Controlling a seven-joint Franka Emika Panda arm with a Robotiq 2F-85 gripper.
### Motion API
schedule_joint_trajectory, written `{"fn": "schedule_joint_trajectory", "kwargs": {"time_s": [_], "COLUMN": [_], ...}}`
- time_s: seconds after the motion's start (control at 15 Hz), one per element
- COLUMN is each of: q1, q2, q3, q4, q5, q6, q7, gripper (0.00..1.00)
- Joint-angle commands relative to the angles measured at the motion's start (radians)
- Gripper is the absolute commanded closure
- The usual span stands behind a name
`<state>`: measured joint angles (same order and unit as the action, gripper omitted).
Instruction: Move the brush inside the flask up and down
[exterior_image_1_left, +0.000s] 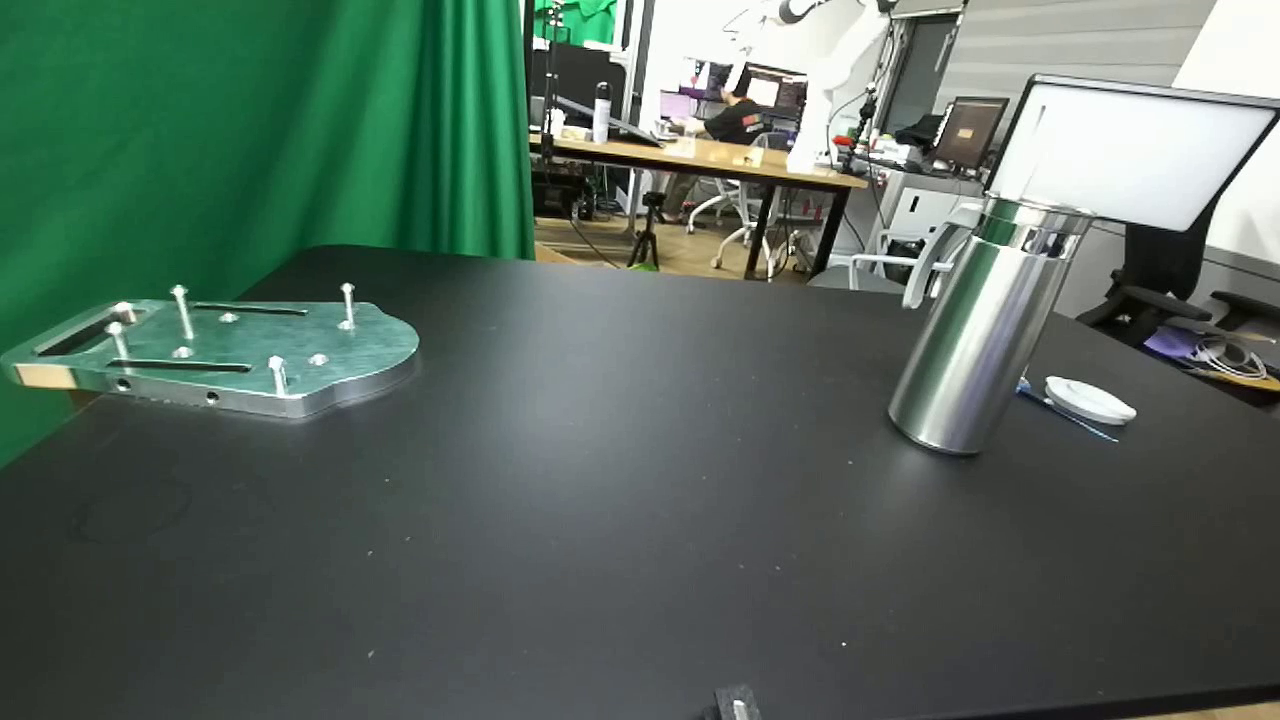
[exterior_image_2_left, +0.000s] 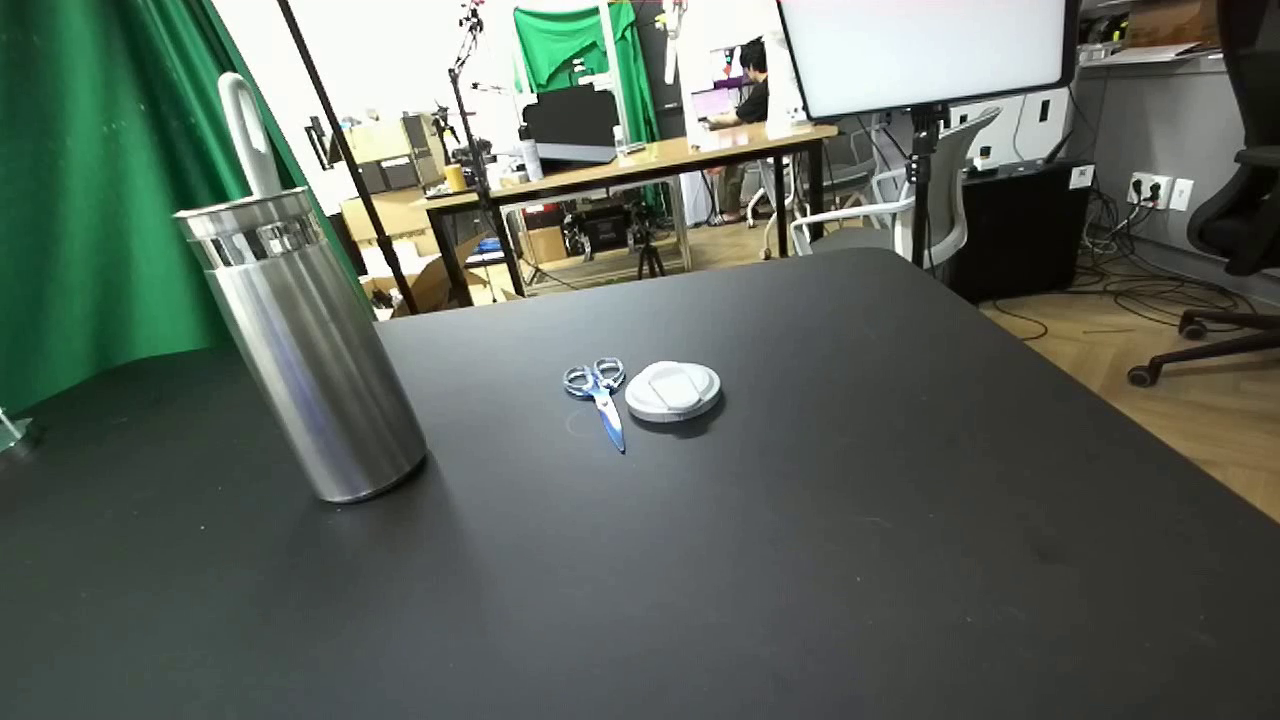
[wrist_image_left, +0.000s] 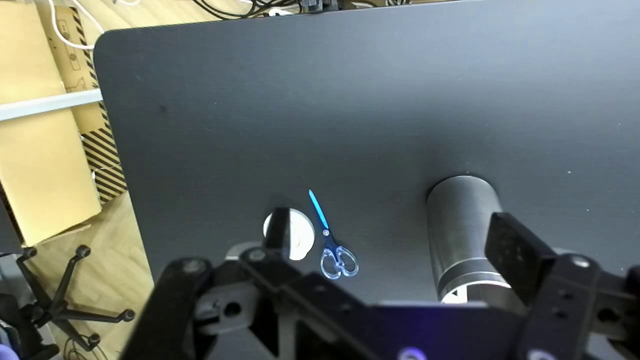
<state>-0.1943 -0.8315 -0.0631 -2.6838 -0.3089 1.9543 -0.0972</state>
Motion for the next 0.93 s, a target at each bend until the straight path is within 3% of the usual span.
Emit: {"fn": "schedule_joint_trajectory", "kwargs": {"time_s": [0.0,0.4,0.87], "q1": [0.017,0.017,0.046], "q2": [0.0,0.0,0.238], "q3": [-0.013,-0.013,-0.012], "q4": [0.003,0.003,0.085], "q5": [-0.011,-0.011,0.117], "q6": [-0.006,-0.006,0.133], "q7": [0.01,0.01,0.114], "gripper": [0.0,0.0,0.0]}}
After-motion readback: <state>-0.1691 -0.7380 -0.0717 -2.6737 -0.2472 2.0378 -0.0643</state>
